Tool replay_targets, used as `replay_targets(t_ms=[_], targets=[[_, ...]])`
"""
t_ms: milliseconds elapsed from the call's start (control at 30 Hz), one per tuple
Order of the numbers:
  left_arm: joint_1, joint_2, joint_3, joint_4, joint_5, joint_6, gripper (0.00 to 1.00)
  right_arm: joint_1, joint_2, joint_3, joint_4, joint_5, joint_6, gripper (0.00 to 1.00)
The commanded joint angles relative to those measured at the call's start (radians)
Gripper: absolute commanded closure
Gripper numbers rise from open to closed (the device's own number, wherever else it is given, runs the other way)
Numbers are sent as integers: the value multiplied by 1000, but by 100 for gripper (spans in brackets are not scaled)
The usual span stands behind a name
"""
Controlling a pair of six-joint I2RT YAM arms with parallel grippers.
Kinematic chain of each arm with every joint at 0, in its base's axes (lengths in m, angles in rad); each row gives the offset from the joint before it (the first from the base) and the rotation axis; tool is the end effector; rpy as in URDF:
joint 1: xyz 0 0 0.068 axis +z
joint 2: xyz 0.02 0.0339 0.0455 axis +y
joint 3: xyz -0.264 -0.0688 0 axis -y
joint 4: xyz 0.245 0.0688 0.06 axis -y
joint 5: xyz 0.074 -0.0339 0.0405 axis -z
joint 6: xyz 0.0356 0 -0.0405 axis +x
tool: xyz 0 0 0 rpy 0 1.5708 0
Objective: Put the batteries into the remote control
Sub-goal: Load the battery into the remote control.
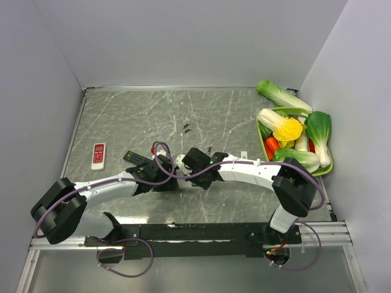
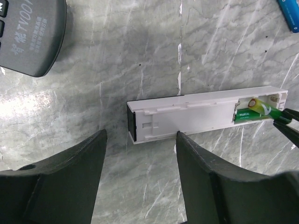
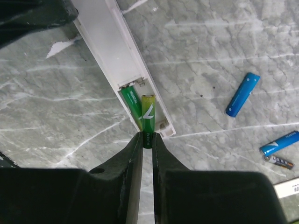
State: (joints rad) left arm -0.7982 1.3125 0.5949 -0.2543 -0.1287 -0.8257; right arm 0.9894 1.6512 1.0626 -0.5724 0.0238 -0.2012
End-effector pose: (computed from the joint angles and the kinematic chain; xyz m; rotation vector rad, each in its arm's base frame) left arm 0.1695 -0.1674 0.1626 -0.0875 2.5990 -0.4672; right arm 0.1775 0.2686 0.1900 -1.5353 2.2791 0.1891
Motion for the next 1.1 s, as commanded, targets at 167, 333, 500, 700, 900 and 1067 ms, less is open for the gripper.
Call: replay_targets(t_ms=[167, 333, 500, 700, 900, 1067], targets=[[-7, -15, 9, 35, -20, 30, 34, 60, 30, 43, -75, -13, -132, 90], [-7, -32, 5, 30, -22, 28, 33, 66, 62, 59, -75, 1, -138, 84], [-7, -36, 2, 33, -22, 26, 32, 68, 61, 71, -73, -2, -142, 76], [-7, -32, 5, 38, -17, 30, 31, 71, 42, 73, -63, 11, -145, 70], [-7, -33, 5, 38, -18, 30, 31, 71, 21, 74, -50, 19, -147, 62], [-7, -42, 3, 38, -20, 28, 30, 72, -62, 53, -15, -1, -115, 55]])
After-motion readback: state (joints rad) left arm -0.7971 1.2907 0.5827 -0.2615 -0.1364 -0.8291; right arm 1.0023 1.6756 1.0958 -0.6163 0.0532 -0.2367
